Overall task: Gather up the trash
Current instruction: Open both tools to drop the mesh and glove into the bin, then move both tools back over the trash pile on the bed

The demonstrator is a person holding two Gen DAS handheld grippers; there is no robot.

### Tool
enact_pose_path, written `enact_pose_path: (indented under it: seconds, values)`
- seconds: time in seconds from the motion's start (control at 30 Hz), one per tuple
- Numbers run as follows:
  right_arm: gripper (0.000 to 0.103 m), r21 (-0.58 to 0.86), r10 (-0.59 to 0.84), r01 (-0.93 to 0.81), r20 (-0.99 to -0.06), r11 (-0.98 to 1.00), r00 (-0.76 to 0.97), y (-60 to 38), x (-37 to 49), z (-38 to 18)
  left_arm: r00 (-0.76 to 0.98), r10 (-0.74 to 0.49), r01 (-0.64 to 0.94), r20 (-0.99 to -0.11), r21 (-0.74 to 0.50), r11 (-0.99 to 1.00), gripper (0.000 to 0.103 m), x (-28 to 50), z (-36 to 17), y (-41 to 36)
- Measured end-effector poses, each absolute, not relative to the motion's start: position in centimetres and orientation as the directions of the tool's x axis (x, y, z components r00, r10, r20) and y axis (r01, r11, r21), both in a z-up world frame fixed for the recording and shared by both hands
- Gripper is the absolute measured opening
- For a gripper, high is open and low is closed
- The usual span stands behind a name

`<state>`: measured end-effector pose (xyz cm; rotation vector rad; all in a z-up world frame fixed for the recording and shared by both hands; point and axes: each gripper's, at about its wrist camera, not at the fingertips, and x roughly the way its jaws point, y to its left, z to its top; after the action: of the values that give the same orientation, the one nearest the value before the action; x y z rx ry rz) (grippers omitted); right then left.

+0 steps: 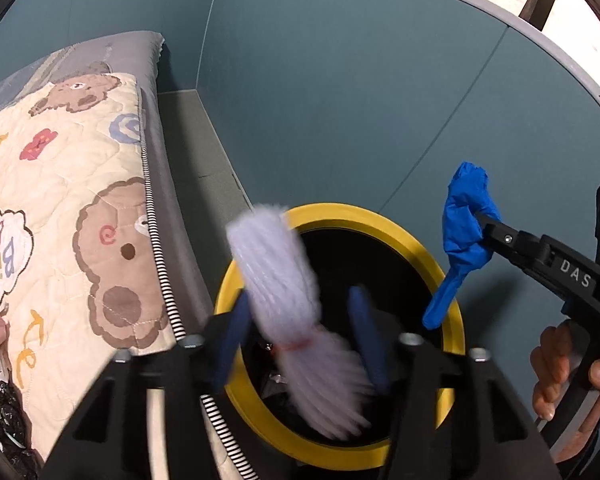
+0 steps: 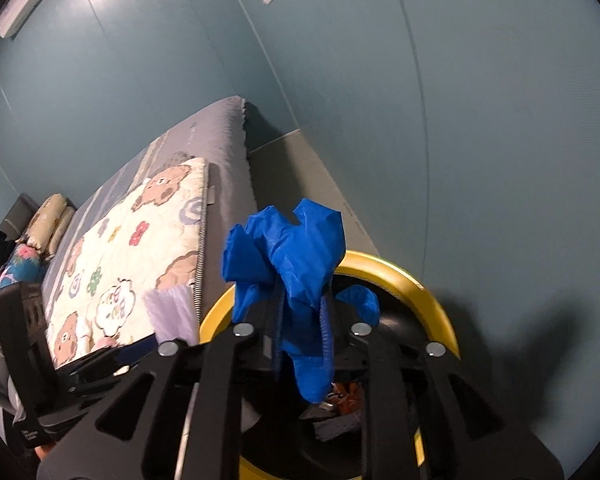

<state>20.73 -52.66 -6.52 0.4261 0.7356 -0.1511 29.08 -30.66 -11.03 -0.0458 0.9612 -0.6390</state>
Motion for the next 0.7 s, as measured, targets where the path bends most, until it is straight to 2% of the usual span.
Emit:
enact_pose_path:
  seconds: [0.13,0.2,0.3,0.43,0.7]
  values:
    - [0.029,0.325,0.008,0.296,-0.685,0.898,0.729,-52.8,21.1,-6.8,0.408,-0.540,0.488,-0.736,-0.324,0.810,0.070,28.8,-10.4,-30.1]
    - [0.039,0.320,-0.004,0.308,-0.688,0.896,0.725,-52.7,21.1,-6.8,0.418,-0.536,0.483,-0.733,-0.321,0.815,0.074,28.7,-10.1,-29.5]
    - [0.044,0.318,-0.007,0.318,-0.697,0.893,0.717,-52.6,21.2,-7.0,0.440,-0.523,0.475,-0.730,-0.306,0.825,0.079,28.2,-9.7,-28.5]
    - [0.055,0.337,0.021,0.304,-0.701,0.891,0.713,-51.6,20.9,-7.3,0.497,-0.487,0.452,-0.719,-0.265,0.852,0.088,27.7,-9.1,-25.9]
    - [0.058,0.341,0.097,0.206,-0.692,0.917,0.715,-46.8,21.1,-6.9,0.572,-0.422,0.364,-0.703,-0.244,0.899,0.091,27.9,-8.1,-19.4]
